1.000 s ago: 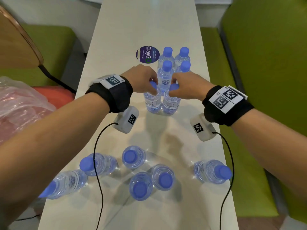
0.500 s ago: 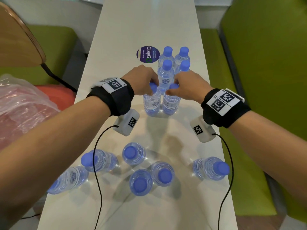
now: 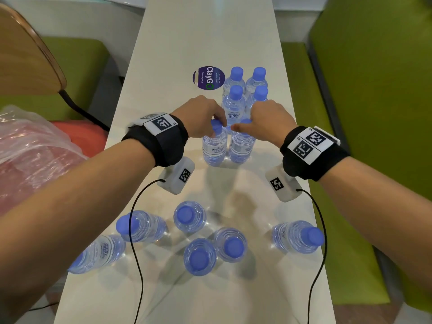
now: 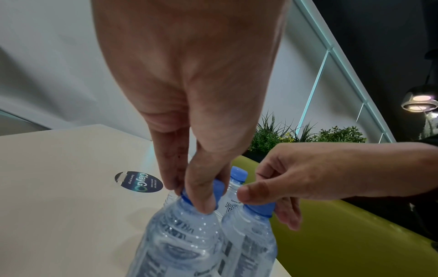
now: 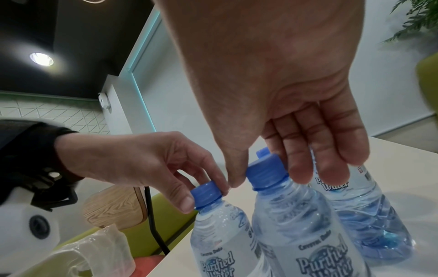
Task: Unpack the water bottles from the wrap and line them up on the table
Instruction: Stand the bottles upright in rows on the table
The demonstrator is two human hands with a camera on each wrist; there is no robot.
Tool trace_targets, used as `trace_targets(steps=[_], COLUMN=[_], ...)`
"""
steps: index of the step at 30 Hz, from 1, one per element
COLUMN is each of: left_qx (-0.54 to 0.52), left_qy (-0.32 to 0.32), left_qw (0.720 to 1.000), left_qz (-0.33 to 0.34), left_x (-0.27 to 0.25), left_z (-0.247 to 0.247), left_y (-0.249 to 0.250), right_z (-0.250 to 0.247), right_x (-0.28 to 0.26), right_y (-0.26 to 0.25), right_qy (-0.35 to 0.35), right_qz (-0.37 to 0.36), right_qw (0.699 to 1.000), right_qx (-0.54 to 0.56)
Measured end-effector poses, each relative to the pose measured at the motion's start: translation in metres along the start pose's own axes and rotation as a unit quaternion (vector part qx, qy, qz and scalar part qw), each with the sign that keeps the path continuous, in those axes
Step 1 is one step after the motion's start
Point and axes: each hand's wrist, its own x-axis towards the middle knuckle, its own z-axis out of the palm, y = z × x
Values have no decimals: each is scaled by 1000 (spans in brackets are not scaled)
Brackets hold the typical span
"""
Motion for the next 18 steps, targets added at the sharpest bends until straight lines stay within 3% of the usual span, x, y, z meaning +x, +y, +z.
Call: trace_targets(steps=[8, 14, 18], left_qx=[0, -27, 12], left_qy=[-12, 8, 15], left_qw=[1000, 999, 998], left_qz=[7, -38, -65], left_x=[-1, -2, -2], left_z=[1, 9, 15], left_y=[-1, -6, -8], right_z=[1, 7, 7], right_x=[-3, -2, -2], right_y=[-1, 2, 0], right_qy=[24, -26, -23], right_qz=[38, -39, -33], right_qw=[999, 999, 999], right_qx=[-22, -12, -1])
